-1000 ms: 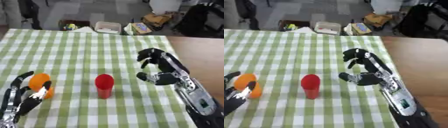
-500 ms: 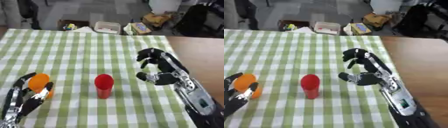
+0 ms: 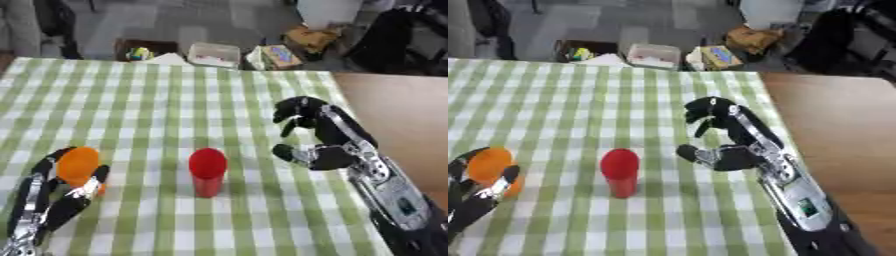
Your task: Pour the contents of one cup into another cup.
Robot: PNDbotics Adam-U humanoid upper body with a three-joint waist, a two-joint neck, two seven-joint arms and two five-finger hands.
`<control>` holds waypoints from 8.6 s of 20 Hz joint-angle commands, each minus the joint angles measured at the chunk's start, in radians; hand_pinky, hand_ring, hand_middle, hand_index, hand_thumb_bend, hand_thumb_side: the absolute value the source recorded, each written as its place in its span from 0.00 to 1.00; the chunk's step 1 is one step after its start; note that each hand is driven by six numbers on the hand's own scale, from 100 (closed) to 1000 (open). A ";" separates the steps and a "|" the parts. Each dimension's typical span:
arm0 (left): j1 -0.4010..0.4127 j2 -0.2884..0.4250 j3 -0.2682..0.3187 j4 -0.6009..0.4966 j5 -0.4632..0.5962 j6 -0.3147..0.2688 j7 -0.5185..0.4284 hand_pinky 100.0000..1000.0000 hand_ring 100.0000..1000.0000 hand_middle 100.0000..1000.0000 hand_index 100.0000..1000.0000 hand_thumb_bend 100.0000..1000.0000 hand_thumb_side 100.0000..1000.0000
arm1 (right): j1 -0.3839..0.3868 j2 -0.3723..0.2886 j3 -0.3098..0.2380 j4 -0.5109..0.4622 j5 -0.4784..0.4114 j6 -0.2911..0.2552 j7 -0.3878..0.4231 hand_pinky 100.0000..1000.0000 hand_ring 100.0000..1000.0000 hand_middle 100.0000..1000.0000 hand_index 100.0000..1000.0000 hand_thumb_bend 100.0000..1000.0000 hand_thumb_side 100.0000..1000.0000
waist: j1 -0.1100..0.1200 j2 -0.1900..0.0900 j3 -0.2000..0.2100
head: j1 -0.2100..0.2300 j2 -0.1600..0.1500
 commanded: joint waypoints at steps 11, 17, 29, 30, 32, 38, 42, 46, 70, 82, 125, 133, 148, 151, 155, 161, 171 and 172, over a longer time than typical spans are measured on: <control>-0.028 0.006 -0.011 0.016 0.001 -0.002 -0.025 0.46 1.00 0.65 0.72 0.40 0.27 | -0.011 -0.006 -0.006 -0.014 -0.006 -0.002 0.003 0.46 0.65 0.59 0.73 0.56 0.23 | 0.001 -0.014 -0.004 | -0.004 -0.003; -0.033 0.004 -0.019 0.021 -0.003 0.000 -0.041 0.42 1.00 0.58 0.68 0.29 0.21 | -0.012 -0.006 -0.006 -0.014 -0.006 -0.002 0.004 0.46 0.64 0.59 0.73 0.56 0.23 | 0.000 -0.014 -0.004 | -0.004 -0.003; -0.034 0.021 -0.017 -0.055 -0.029 0.015 -0.022 0.38 0.94 0.48 0.64 0.07 0.09 | -0.014 -0.009 -0.007 -0.011 -0.005 -0.002 0.004 0.46 0.64 0.58 0.73 0.56 0.23 | 0.004 -0.017 -0.002 | -0.007 -0.007; -0.033 0.024 -0.016 -0.071 -0.033 0.019 -0.018 0.38 0.93 0.47 0.64 0.06 0.08 | -0.014 -0.009 -0.006 -0.011 -0.005 -0.002 0.004 0.46 0.64 0.58 0.73 0.56 0.23 | 0.005 -0.017 -0.002 | -0.007 -0.007; -0.032 0.028 -0.014 -0.100 -0.043 0.029 -0.008 0.37 0.91 0.45 0.63 0.01 0.06 | -0.015 -0.010 -0.007 -0.011 -0.005 -0.003 0.004 0.46 0.64 0.58 0.73 0.56 0.23 | 0.006 -0.018 -0.002 | -0.008 -0.008; -0.030 0.038 -0.006 -0.187 -0.069 0.052 0.019 0.25 0.76 0.41 0.63 0.00 0.02 | -0.016 -0.010 -0.007 -0.010 -0.005 -0.003 0.003 0.45 0.64 0.58 0.73 0.56 0.23 | 0.008 -0.018 -0.002 | -0.010 -0.010; -0.026 0.043 -0.001 -0.238 -0.077 0.066 0.031 0.14 0.66 0.40 0.62 0.00 0.00 | -0.016 -0.010 -0.008 -0.009 -0.005 -0.002 0.003 0.45 0.64 0.58 0.73 0.56 0.23 | 0.010 -0.018 -0.001 | -0.012 -0.010; -0.020 0.046 0.003 -0.280 -0.080 0.078 0.033 0.00 0.62 0.35 0.59 0.00 0.02 | -0.017 -0.010 -0.008 -0.007 -0.004 -0.002 0.004 0.44 0.63 0.58 0.73 0.56 0.23 | 0.011 -0.018 -0.001 | -0.014 -0.010; -0.026 0.054 -0.005 -0.442 -0.037 0.132 -0.024 0.00 0.62 0.33 0.57 0.00 0.02 | -0.139 0.014 0.094 0.293 0.117 -0.098 0.128 0.45 0.69 0.63 0.77 0.69 0.20 | 0.044 -0.029 0.026 | -0.038 -0.017; -0.032 0.052 -0.009 -0.456 -0.028 0.140 -0.031 0.00 0.62 0.33 0.57 0.00 0.02 | -0.202 0.044 0.103 0.354 0.159 -0.127 0.143 0.47 0.69 0.63 0.77 0.69 0.20 | 0.047 -0.034 0.037 | -0.045 -0.020; -0.044 0.041 -0.018 -0.489 -0.018 0.164 -0.048 0.00 0.63 0.33 0.57 0.00 0.01 | -0.235 0.131 0.139 0.416 0.247 -0.193 0.144 0.54 0.70 0.61 0.77 0.73 0.20 | 0.064 -0.035 0.079 | -0.054 -0.027; -0.047 0.039 -0.019 -0.493 -0.017 0.167 -0.049 0.00 0.63 0.34 0.57 0.00 0.00 | -0.236 0.145 0.153 0.400 0.265 -0.210 0.118 0.54 0.65 0.58 0.76 0.72 0.19 | 0.066 -0.033 0.085 | -0.055 -0.025; -0.050 0.036 -0.023 -0.496 -0.015 0.169 -0.050 0.00 0.64 0.33 0.57 0.00 0.00 | -0.226 0.154 0.166 0.391 0.269 -0.206 0.071 0.58 0.52 0.51 0.69 0.68 0.13 | 0.068 -0.031 0.086 | -0.057 -0.026; -0.049 0.036 -0.023 -0.497 -0.015 0.170 -0.050 0.00 0.64 0.33 0.57 0.00 0.00 | -0.223 0.155 0.165 0.394 0.264 -0.203 0.062 0.57 0.51 0.50 0.68 0.67 0.12 | 0.069 -0.030 0.085 | -0.056 -0.025; -0.048 0.036 -0.023 -0.499 -0.014 0.171 -0.049 0.00 0.64 0.33 0.57 0.00 0.00 | -0.218 0.157 0.161 0.400 0.252 -0.195 0.053 0.56 0.50 0.50 0.68 0.66 0.10 | 0.073 -0.028 0.084 | -0.055 -0.027; -0.047 0.036 -0.023 -0.502 -0.015 0.174 -0.049 0.00 0.64 0.34 0.57 0.00 0.00 | -0.210 0.161 0.155 0.411 0.223 -0.179 0.033 0.53 0.51 0.50 0.69 0.67 0.10 | 0.076 -0.027 0.083 | -0.056 -0.026; -0.051 0.033 -0.024 -0.514 -0.013 0.179 -0.053 0.00 0.64 0.34 0.57 0.00 0.00 | -0.195 0.180 0.153 0.438 0.196 -0.167 -0.036 0.52 0.48 0.45 0.63 0.63 0.00 | 0.085 -0.021 0.093 | -0.060 -0.029; -0.051 0.033 -0.023 -0.515 -0.012 0.180 -0.053 0.00 0.64 0.34 0.57 0.00 0.00 | -0.194 0.180 0.153 0.440 0.199 -0.166 -0.044 0.50 0.46 0.42 0.61 0.61 0.00 | 0.085 -0.021 0.094 | -0.061 -0.029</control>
